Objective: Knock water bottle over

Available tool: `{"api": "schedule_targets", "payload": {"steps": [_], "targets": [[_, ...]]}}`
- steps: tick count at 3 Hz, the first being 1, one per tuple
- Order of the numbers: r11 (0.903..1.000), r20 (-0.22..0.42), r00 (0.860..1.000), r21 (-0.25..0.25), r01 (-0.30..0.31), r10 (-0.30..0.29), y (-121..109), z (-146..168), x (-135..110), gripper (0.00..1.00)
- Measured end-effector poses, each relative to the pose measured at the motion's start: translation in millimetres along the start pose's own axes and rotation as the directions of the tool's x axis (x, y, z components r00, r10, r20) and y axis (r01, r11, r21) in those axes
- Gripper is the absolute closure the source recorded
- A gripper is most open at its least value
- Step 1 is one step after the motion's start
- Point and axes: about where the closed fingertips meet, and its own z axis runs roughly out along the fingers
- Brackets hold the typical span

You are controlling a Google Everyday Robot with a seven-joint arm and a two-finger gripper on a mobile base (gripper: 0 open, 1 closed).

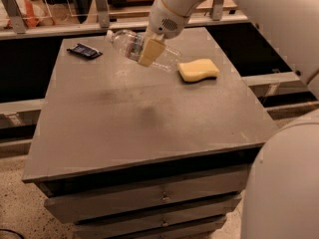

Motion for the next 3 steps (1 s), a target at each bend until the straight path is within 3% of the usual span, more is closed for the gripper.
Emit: {"api": "schedule_targets", "payload": {"steps": [1,2,3], "targets": [[0.9996,-0.197,0.98,-0.012,0.024,-0.026,10,11,21,1.0],[0.9991,-0.312,0.949,-0.023,0.034,-0.04,18,20,37,1.0],[0.9969,-0.339,0.938,-0.05,0.06,-0.073,23,30,43,1.0]]}}
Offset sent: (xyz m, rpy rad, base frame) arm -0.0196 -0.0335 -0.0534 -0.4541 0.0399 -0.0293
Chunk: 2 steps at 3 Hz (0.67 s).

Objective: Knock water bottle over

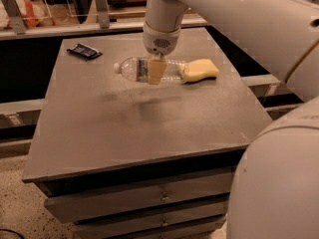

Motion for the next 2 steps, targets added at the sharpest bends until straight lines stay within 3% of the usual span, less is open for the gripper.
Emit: {"api": "schedule_targets", "payload": {"steps": [2], "targets": [[0.9991,-0.007,1.0,-0.04,0.013,-0.014,8.6,18.1,3.0,1.0]]}}
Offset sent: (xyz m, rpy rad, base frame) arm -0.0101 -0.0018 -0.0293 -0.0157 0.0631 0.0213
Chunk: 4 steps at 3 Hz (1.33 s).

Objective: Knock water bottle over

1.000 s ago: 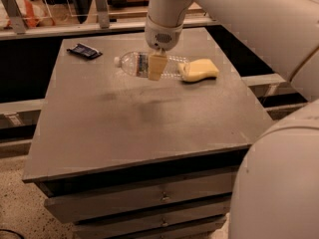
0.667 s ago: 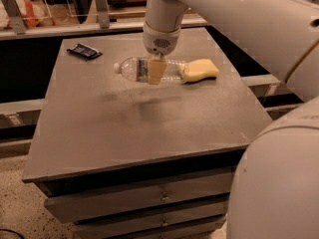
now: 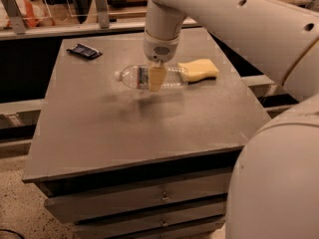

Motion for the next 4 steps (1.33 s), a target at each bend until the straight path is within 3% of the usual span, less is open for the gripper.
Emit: {"api": "schedule_targets", "payload": {"steps": [2,3,4], "targets": [[0.9998,0.004,1.0,-0.018,-0.007,0.007,4,9,2,1.0],[0.9994,0.015,1.0,-0.031,-0.012,0.012,7,15,3,0.84],[0.9992,0.02,1.0,-0.038,-0.011,0.011,6,19,4,0.59]]}}
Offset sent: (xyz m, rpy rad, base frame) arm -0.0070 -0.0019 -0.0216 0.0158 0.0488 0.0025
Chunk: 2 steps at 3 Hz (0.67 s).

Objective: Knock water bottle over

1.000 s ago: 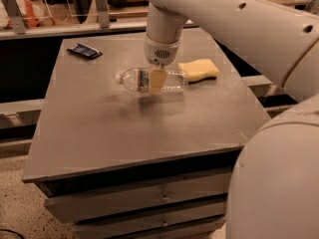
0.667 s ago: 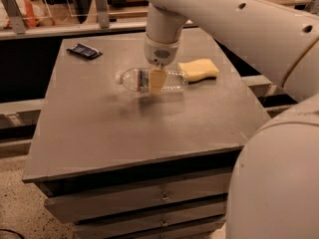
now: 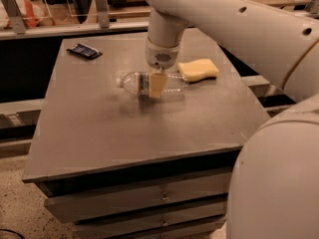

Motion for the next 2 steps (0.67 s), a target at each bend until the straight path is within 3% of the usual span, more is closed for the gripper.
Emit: {"api": "schedule_targets", "payload": {"steps": [2], "targets": [[1.0,0.005,1.0,-0.005,-0.003,0.003,-1.4,2.7,0.8,0.13]]}}
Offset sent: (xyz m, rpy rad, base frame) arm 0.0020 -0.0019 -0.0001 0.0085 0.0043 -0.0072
